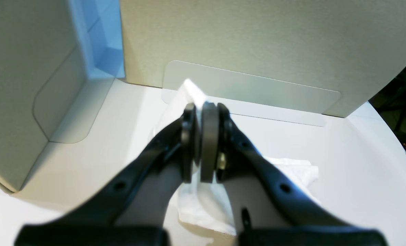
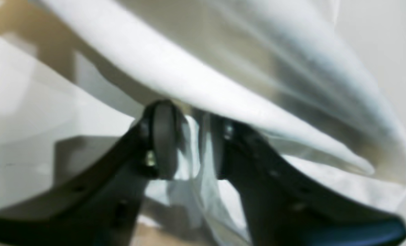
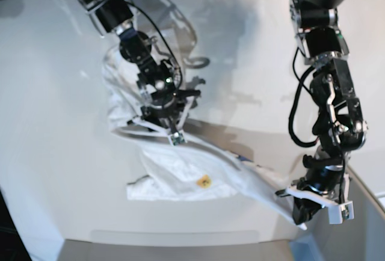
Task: Layout the t-shirt on the table in an organized manner, then fold the t-shirt properly
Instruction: 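Hold the lifted shirt up with both grippers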
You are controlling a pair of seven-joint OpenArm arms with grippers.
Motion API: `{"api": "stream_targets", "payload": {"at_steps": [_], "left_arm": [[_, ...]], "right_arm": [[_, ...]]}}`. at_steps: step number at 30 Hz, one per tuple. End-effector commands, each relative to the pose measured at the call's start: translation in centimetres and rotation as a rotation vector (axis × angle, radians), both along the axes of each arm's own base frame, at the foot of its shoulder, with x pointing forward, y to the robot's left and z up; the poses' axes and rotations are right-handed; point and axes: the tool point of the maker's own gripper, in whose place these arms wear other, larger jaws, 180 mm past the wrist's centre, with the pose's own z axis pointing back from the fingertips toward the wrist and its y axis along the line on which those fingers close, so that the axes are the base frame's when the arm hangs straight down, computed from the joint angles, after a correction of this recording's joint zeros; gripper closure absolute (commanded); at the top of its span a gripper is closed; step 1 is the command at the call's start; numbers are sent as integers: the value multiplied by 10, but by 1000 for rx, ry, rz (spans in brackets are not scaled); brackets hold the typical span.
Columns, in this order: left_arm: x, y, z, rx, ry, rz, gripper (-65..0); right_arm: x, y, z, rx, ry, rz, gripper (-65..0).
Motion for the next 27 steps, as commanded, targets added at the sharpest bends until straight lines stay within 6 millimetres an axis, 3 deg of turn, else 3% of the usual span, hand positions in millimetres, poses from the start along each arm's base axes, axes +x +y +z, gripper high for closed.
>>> {"api": "stream_targets", "payload": {"at_steps": [1,9,12,19,24,27], "left_arm": [[2,2,23,10,-73,5,-31],[1,2,21,10,-69,4,-31],[1,2,21,10,-69,4,-31],[1,2,21,10,-69,4,-31],[1,2,21,10,-69,4,-31],[1,1,21,10,-68,4,-31]], "right_arm": [[17,2,23,9,-75,3,-228],[28,3,35,11,-106,3,-225],[30,2,35,6,-104,1,-180],[30,-4,22,-18,-71,-8,-4],[27,-4,20,-15,-68,-8,0],[15,0,15,1,-51,-4,0]]}}
